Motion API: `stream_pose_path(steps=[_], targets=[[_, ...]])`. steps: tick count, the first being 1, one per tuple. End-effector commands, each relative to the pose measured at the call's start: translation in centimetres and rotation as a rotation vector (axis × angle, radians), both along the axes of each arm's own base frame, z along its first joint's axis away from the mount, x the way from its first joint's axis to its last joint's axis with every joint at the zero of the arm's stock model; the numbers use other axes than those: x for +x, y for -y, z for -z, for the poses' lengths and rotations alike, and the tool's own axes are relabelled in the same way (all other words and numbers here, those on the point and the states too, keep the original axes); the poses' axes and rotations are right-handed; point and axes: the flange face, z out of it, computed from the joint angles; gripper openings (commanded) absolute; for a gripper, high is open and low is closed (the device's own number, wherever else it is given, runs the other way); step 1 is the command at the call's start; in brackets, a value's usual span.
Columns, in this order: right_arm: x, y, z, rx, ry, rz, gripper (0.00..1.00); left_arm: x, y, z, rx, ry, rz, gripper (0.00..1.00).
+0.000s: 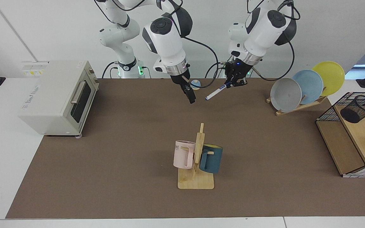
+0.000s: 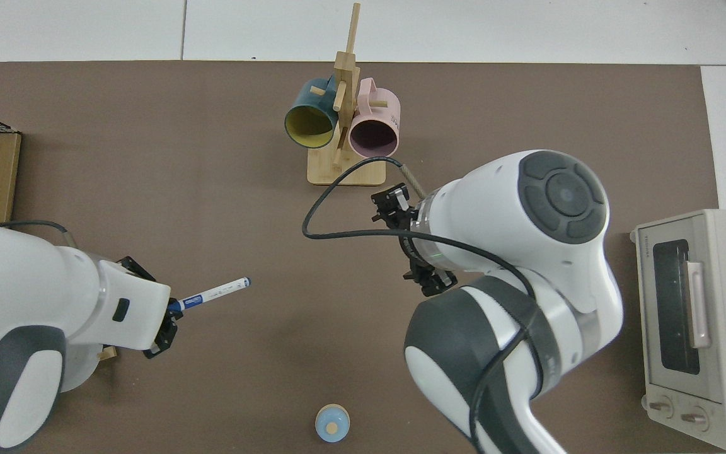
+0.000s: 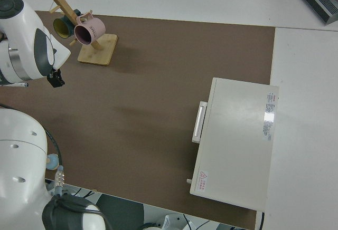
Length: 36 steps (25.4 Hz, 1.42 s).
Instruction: Put markers into pen holder
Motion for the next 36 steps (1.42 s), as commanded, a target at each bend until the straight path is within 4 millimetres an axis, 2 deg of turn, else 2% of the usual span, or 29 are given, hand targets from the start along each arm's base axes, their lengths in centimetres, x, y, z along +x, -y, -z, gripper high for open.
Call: stream_pose_path(steps=[1, 4, 8, 11, 15, 21, 24, 28, 31, 34, 36], targets=[[1.6, 7.7, -2.0, -0.036, 0.056, -0.154, 1.00, 0.7, -4.6, -2.0, 0.124, -0.024, 0.009, 0.00], [2.2, 11.2, -2.7, -0.056, 0.074, -0.216, 1.00, 1.5, -7.6, -3.0, 0.223, -0.028, -0.013, 0.00], [2.8, 15.4, -3.5, -0.081, 0.104, -0.302, 1.00, 2.3, -13.4, -4.6, 0.302, -0.070, -0.041, 0.00], [2.9, 17.8, -3.8, -0.112, 0.114, -0.386, 1.00, 2.7, -17.7, -5.9, 0.393, -0.073, -0.026, 0.00], [1.8, 20.5, -5.8, -0.179, 0.142, -0.557, 1.00, 3.5, -22.8, -7.7, 0.506, -0.083, 0.027, 0.00], [-0.2, 25.9, -8.6, -0.203, 0.156, -0.774, 1.00, 4.8, -28.0, -10.2, 0.620, -0.073, 0.126, 0.00], [-1.3, 27.9, -9.7, -0.214, 0.157, -0.891, 1.00, 5.2, -29.9, -11.2, 0.646, -0.058, 0.177, 0.00], [-2.9, 29.8, -11.6, -0.279, 0.150, -0.993, 1.00, 5.9, -30.6, -12.1, 0.704, -0.020, 0.244, 0.00], [-3.3, 31.6, -11.8, -0.271, 0.146, -1.010, 1.00, 6.7, -30.9, -12.7, 0.748, 0.017, 0.300, 0.00], [-3.3, 32.2, -11.7, -0.263, 0.152, -1.048, 1.00, 6.8, -33.5, -13.3, 0.768, 0.043, 0.319, 0.00], [-3.3, 32.8, -11.6, -0.257, 0.152, -1.041, 1.00, 7.6, -33.4, -13.8, 0.795, 0.096, 0.375, 0.00]])
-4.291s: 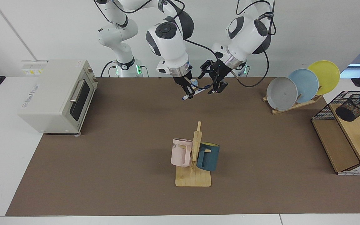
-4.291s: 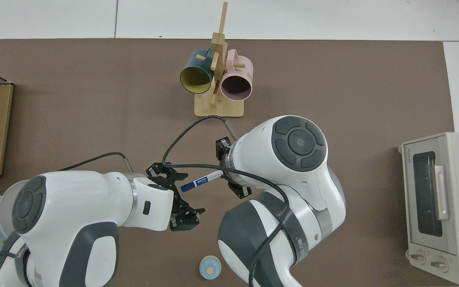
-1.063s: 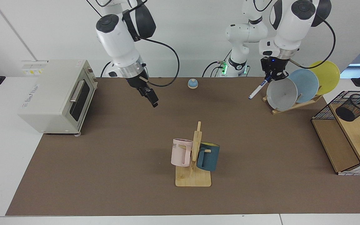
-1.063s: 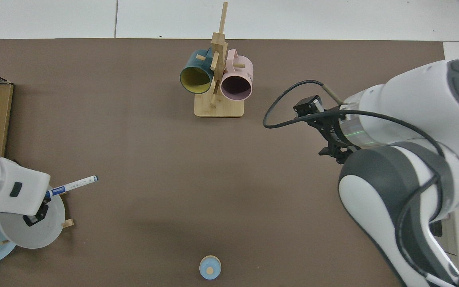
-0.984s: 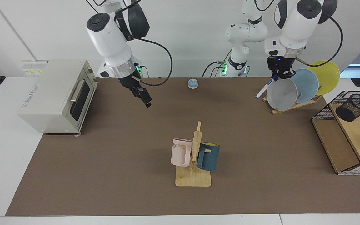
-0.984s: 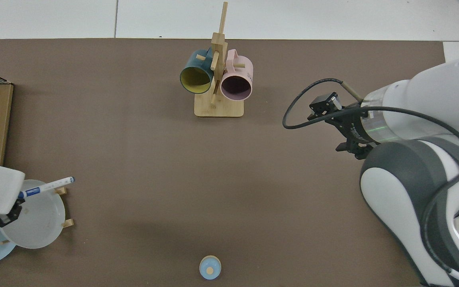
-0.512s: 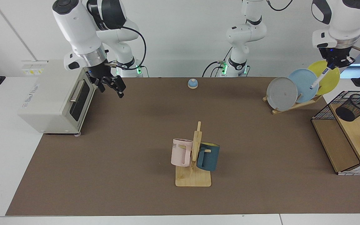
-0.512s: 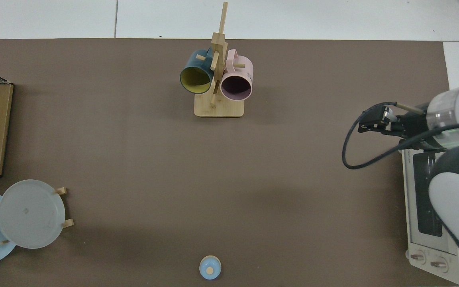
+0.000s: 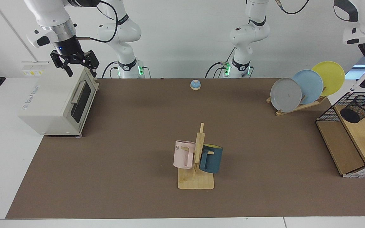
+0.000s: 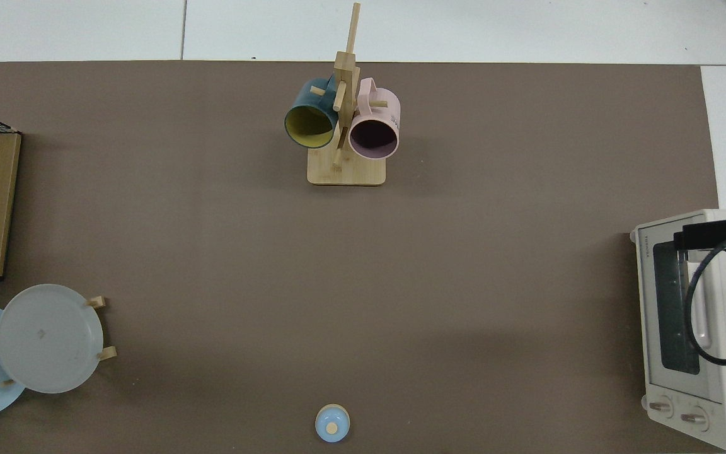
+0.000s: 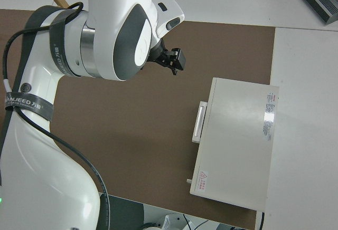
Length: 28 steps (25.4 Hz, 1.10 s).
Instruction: Put markers into pen holder
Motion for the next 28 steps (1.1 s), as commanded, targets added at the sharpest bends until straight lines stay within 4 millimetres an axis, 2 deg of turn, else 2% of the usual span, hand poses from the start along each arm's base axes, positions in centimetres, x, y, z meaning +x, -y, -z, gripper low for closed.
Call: stream_pose_path(steps=[1, 4, 8, 10, 13, 16, 18, 21, 28], targets=[[-0.3, 0.8, 0.4, -0.010, -0.019, -0.040, 1.00, 1.8, -1.9, -1.1, 0.053, 0.040, 0.126, 0.00], [-0.5, 0.3, 0.5, -0.012, -0.036, -0.044, 1.00, 2.1, -3.4, -0.8, 0.069, 0.019, 0.174, 0.00], [-0.4, 0.3, 0.7, -0.042, -0.042, -0.047, 1.00, 2.3, -3.7, -0.2, 0.085, -0.010, 0.186, 0.00], [-0.3, 0.2, 0.8, -0.062, -0.044, -0.054, 1.00, 2.9, -4.1, 0.9, 0.105, -0.064, 0.216, 0.00], [0.0, -0.1, 1.3, -0.076, -0.056, -0.060, 1.00, 3.3, -4.4, 1.5, 0.108, -0.073, 0.232, 0.00], [0.3, -2.0, 1.4, -0.088, -0.051, -0.086, 1.00, 3.9, -4.3, 1.9, 0.110, -0.068, 0.248, 0.00], [0.4, -1.4, 1.5, -0.087, -0.048, -0.068, 1.00, 4.2, -4.3, 2.2, 0.112, -0.063, 0.260, 0.00], [1.8, -0.2, 3.4, -0.077, -0.078, -0.043, 1.00, 4.7, -4.1, 2.4, 0.120, -0.040, 0.287, 0.00], [1.7, -1.2, 2.9, -0.070, -0.066, -0.058, 1.00, 5.4, -4.2, 3.0, 0.127, -0.030, 0.318, 0.00]])
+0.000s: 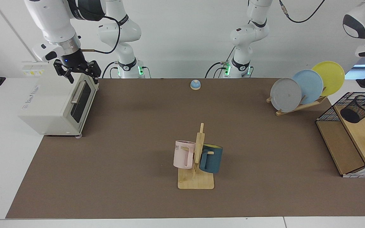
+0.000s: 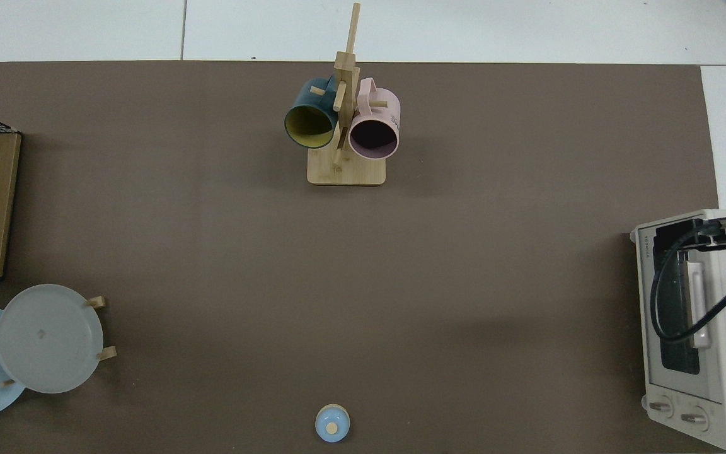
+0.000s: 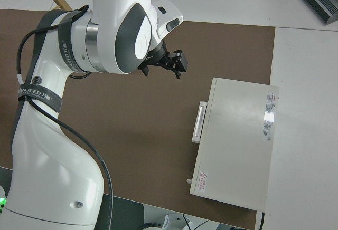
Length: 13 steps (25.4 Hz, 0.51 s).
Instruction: Put markers into pen holder
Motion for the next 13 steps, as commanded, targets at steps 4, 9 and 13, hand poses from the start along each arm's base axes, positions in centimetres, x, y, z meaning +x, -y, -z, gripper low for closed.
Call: stream_pose_path(steps=[4, 9, 13], targets=[[0.0, -0.3, -0.8, 0.004, 0.023, -0.012, 1.00, 0.8, -0.8, 0.4, 0.031, -0.025, 0.052, 0.00], [-0.1, -0.4, -0.9, 0.005, 0.024, -0.015, 1.00, 0.8, -1.9, 1.8, 0.023, -0.046, 0.037, 0.00], [-0.1, -0.4, -0.9, 0.005, 0.023, -0.013, 1.00, 0.6, -2.6, 1.9, 0.032, -0.063, 0.036, 0.59]])
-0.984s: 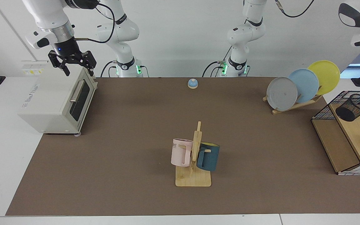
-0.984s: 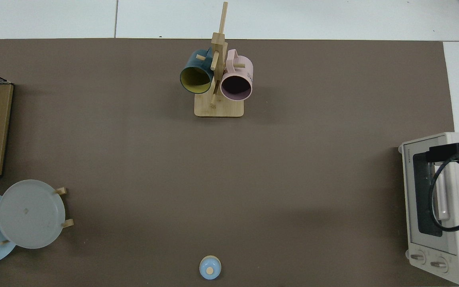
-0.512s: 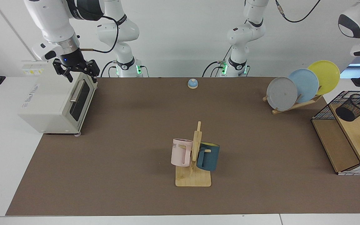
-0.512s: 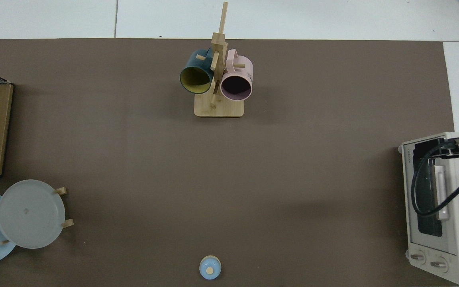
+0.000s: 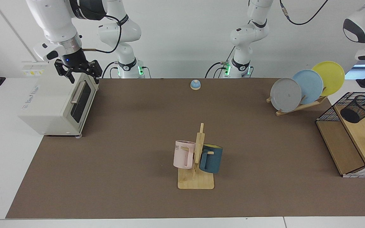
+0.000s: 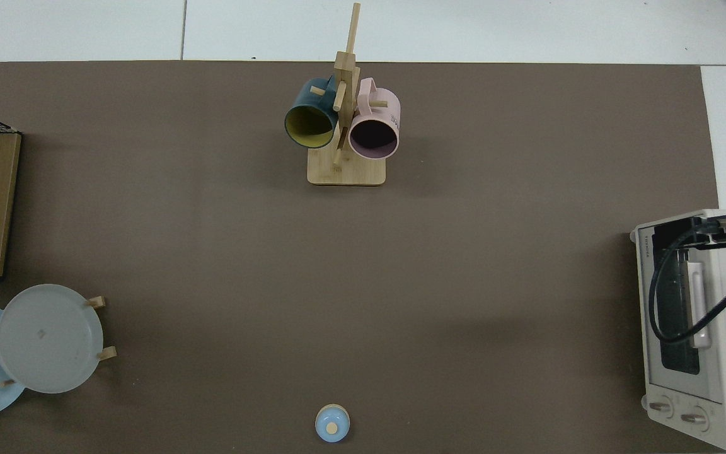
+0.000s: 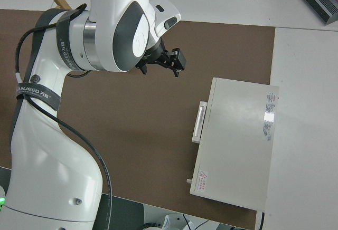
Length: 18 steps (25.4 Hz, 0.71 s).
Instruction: Put markers into pen holder
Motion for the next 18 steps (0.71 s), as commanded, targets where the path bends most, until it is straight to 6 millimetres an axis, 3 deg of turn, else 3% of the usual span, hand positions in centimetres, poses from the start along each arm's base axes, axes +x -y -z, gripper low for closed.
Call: stream_pose_path(steps=[1, 12, 18], targets=[[-0.1, 0.1, -0.4, 0.004, 0.015, -0.006, 1.00, 0.1, -1.3, 0.1, 0.019, -0.011, 0.013, 1.00], [-0.2, 0.2, -0.4, 0.006, 0.012, -0.005, 1.00, 0.8, 0.5, 0.5, -0.006, -0.008, 0.019, 1.00], [-0.2, 0.1, -0.4, 0.004, 0.012, -0.009, 1.00, 1.3, 3.7, 1.5, -0.110, 0.017, -0.061, 1.00]])
